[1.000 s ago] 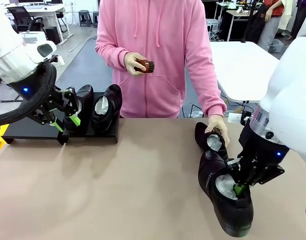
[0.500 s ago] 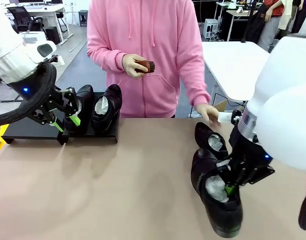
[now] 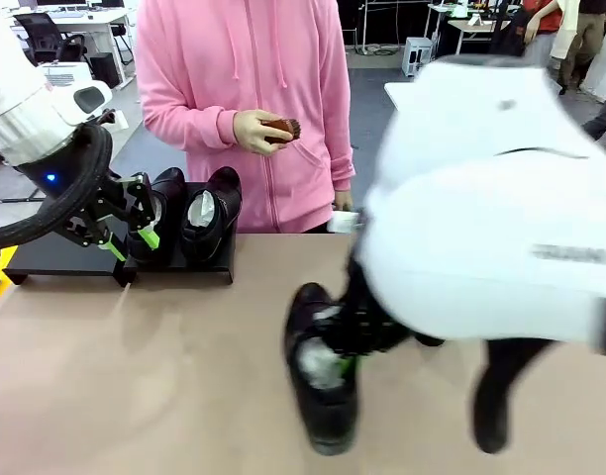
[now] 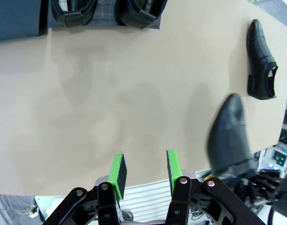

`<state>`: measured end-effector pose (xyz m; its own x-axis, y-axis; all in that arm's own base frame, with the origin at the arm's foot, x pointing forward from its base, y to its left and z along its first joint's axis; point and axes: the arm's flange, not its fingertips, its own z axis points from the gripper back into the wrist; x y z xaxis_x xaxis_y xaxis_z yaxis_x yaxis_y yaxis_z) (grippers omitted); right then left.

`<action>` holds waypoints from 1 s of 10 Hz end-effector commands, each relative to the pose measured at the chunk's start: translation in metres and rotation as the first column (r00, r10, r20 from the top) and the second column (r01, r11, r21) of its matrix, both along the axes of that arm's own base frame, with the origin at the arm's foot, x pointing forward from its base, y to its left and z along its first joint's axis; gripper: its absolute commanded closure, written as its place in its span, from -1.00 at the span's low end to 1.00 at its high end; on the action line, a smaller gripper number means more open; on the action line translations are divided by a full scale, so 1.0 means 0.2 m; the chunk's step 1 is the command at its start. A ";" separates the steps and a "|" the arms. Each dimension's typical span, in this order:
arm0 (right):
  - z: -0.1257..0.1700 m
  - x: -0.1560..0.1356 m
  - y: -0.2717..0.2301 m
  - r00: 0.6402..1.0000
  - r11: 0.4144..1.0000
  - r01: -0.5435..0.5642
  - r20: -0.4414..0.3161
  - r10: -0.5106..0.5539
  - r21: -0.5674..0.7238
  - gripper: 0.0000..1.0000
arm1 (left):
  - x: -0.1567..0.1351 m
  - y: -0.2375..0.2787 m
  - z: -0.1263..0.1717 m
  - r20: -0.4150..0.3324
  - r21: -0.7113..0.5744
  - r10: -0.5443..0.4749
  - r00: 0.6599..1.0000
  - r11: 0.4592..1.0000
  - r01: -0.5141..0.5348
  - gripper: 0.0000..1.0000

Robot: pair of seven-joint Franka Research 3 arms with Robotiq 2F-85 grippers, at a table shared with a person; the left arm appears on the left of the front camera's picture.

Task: Organize the shoes by placing them on the stand.
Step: Pick up one Shoe and place it in the middle of the table.

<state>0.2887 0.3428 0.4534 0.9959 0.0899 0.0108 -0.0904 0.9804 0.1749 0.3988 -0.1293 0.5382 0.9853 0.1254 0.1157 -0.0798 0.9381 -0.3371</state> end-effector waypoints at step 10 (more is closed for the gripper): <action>-0.48 0.46 0.44 0.999 0.994 0.052 -0.006 -0.052 0.092 1.00 | 0.00 0.00 0.01 0.002 0.010 0.007 1.000 1.000 -0.007 0.04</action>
